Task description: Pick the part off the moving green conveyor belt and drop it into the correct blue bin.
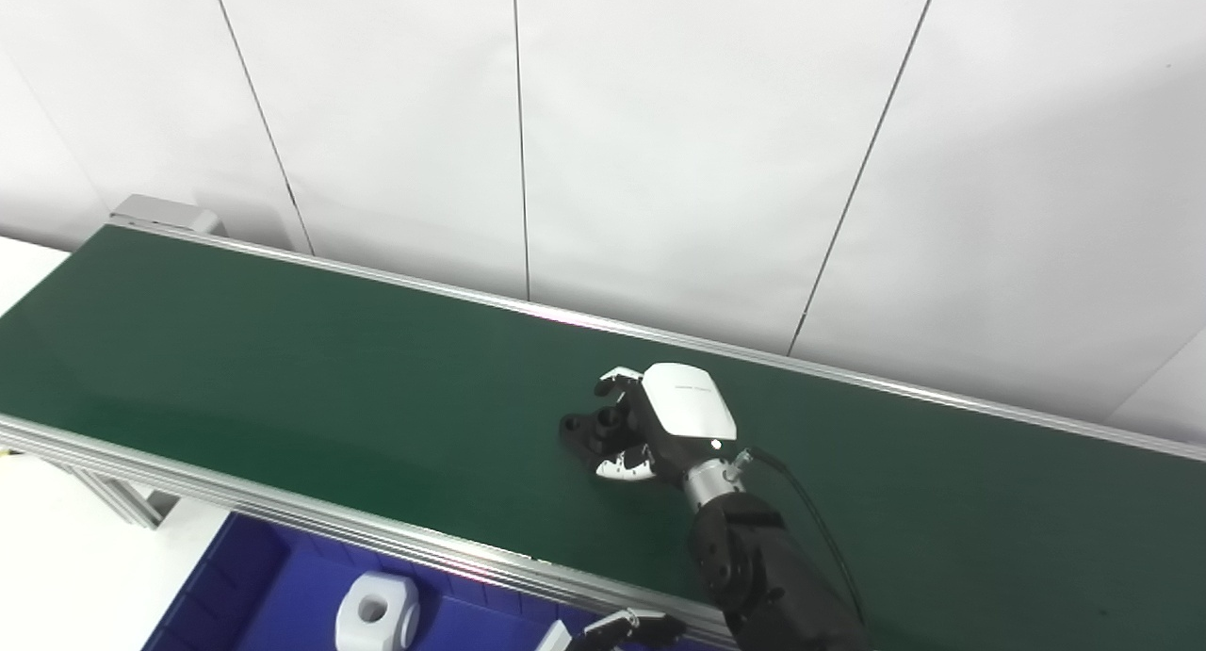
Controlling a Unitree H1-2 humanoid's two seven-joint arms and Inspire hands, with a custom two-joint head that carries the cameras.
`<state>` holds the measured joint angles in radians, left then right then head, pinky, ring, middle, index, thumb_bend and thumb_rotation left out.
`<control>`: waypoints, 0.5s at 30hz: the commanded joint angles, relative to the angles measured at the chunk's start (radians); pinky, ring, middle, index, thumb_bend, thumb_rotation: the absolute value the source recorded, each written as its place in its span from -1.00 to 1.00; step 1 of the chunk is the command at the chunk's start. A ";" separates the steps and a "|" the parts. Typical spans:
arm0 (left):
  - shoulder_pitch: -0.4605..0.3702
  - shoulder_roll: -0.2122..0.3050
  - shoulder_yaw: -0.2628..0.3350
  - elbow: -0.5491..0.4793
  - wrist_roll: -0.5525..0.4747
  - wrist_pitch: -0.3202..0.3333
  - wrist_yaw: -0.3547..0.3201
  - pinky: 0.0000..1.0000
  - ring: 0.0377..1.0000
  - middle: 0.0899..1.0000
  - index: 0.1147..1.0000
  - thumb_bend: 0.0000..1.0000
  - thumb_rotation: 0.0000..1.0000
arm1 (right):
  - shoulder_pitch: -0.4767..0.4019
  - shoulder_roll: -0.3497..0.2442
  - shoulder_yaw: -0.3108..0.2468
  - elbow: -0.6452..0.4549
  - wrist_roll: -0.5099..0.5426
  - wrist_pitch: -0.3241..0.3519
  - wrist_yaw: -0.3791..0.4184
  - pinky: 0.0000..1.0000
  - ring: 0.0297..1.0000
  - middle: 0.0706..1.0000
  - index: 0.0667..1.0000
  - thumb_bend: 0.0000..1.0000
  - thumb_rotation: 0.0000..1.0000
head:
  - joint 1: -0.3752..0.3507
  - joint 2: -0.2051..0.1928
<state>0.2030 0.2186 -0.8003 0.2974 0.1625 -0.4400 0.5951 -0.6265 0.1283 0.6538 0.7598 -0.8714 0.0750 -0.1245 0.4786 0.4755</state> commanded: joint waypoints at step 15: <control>0.007 -0.025 -0.020 -0.058 0.019 -0.030 -0.045 0.31 0.48 0.52 0.49 0.66 0.68 | 0.063 -0.061 0.019 -0.408 0.002 0.189 0.308 -0.38 -0.20 -0.13 0.04 -0.01 -1.00 | -0.012 0.012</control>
<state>0.2177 0.2205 -0.7992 0.2795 0.1656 -0.4381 0.5905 -0.5367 0.0530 0.6812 0.4095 -0.8745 0.2499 0.1747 0.4663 0.4878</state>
